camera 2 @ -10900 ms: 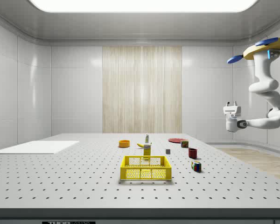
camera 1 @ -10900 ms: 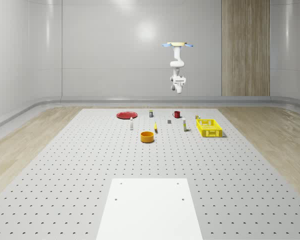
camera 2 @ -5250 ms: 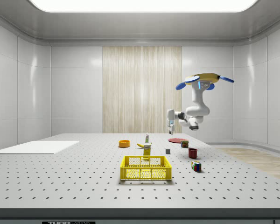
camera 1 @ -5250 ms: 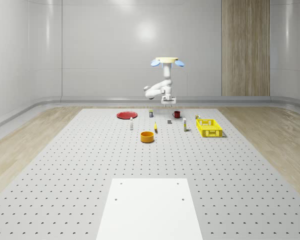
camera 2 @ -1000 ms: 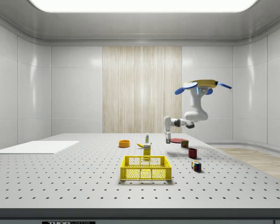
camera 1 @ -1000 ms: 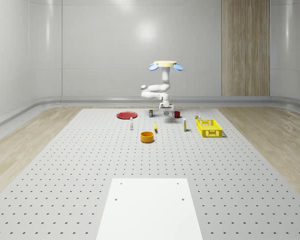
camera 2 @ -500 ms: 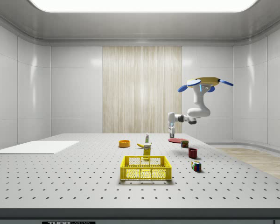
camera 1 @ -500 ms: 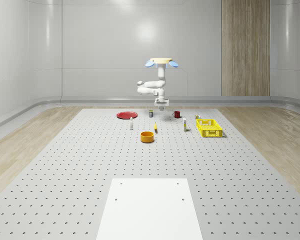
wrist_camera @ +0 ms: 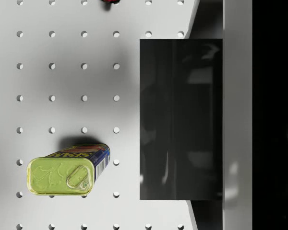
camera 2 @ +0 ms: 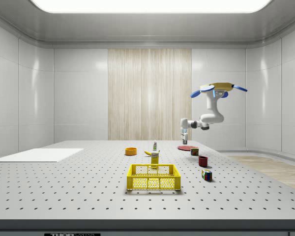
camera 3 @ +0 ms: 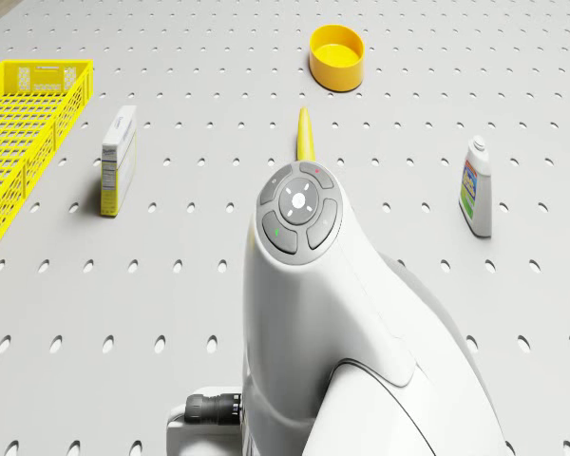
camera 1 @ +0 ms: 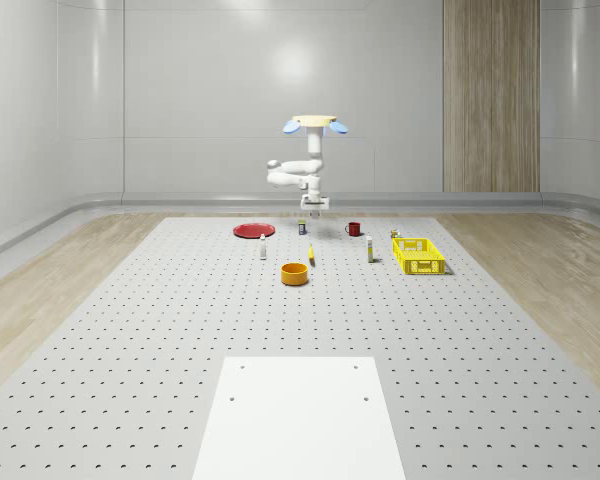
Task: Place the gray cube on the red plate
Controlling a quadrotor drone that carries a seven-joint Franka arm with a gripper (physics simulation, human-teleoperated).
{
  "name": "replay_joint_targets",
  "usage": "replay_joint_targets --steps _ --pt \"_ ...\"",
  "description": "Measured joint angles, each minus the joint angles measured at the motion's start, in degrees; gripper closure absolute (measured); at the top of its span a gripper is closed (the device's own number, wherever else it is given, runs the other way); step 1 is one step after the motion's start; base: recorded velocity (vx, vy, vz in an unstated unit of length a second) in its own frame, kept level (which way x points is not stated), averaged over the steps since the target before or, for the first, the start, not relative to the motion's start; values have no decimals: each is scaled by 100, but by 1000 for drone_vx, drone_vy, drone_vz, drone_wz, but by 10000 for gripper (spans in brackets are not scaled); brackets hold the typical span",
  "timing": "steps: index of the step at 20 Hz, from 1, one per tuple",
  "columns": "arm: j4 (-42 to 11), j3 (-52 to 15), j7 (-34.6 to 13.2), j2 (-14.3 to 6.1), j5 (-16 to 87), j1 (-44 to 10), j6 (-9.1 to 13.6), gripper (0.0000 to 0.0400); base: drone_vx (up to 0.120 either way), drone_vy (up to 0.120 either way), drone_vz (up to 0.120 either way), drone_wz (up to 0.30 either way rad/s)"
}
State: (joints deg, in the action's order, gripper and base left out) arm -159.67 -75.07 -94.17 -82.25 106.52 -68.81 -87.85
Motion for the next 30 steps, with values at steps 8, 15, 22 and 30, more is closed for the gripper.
replay_joint_targets --steps 8,15,22,30 --pt "5 -11 -22 -95 -42 -27 -87 149 -120 -120 0 0" --pt "9 -19 -39 -170 -75 -48 -157 149 0 -120 0 0" --pt "13 -26 -54 -239 -105 -67 -220 149 -34 -120 0 0" --pt "16 -33 -69 -310 -135 -87 -286 149 -120 -120 0 0"
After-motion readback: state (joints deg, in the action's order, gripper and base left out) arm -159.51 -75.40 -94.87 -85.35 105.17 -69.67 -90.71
